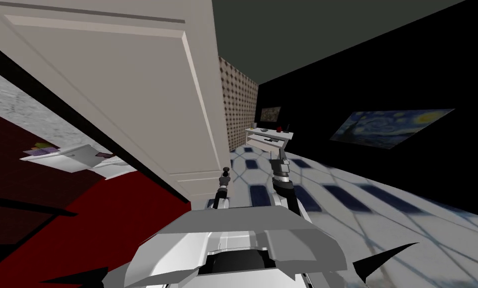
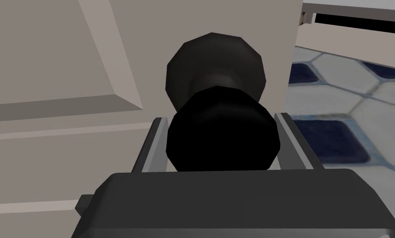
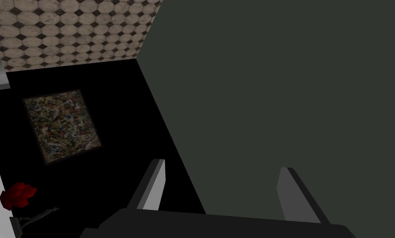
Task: Push the door open
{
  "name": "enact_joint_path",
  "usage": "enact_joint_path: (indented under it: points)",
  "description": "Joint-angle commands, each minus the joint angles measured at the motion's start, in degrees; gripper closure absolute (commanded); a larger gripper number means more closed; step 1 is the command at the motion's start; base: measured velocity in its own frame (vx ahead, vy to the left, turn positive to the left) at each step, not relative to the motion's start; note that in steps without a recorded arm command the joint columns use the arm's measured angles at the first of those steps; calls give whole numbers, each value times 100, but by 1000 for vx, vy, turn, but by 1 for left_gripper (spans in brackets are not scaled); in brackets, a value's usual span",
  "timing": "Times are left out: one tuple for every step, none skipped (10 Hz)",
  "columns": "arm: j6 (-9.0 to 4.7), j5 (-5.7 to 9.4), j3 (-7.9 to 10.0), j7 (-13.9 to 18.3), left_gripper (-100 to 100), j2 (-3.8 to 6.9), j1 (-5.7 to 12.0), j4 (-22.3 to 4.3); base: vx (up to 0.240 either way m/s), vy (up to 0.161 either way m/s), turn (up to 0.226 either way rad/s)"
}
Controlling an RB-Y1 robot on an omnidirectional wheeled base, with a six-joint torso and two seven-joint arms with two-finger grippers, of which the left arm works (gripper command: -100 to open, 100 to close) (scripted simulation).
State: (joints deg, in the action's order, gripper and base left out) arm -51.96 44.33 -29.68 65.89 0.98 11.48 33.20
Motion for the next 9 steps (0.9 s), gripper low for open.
enact_joint_path:
  points:
    - [-2, 35, 69, -44, 100, 117, -65, 171, 125, -74, 37]
    - [-2, 35, 69, -44, 100, 117, -65, 171, 58, -8, -11]
    - [-34, 114, 187, -75, 100, 159, -47, 157, 122, -45, 38]
    - [-42, 134, 217, -84, 100, 163, -42, 153, 181, -98, 51]
    - [-50, 154, 248, -92, 100, 165, -38, 149, 141, -76, 89]
    - [-74, 212, 335, -115, 100, 157, -24, 139, 175, -92, 78]
    - [-88, 248, 389, -130, 100, 141, -16, 133, 225, -91, 78]
    - [-101, 279, 437, -142, 100, 120, -9, 127, 193, -83, 59]
    - [-116, 317, 494, -158, 100, 83, 0, 120, 171, -98, 61]
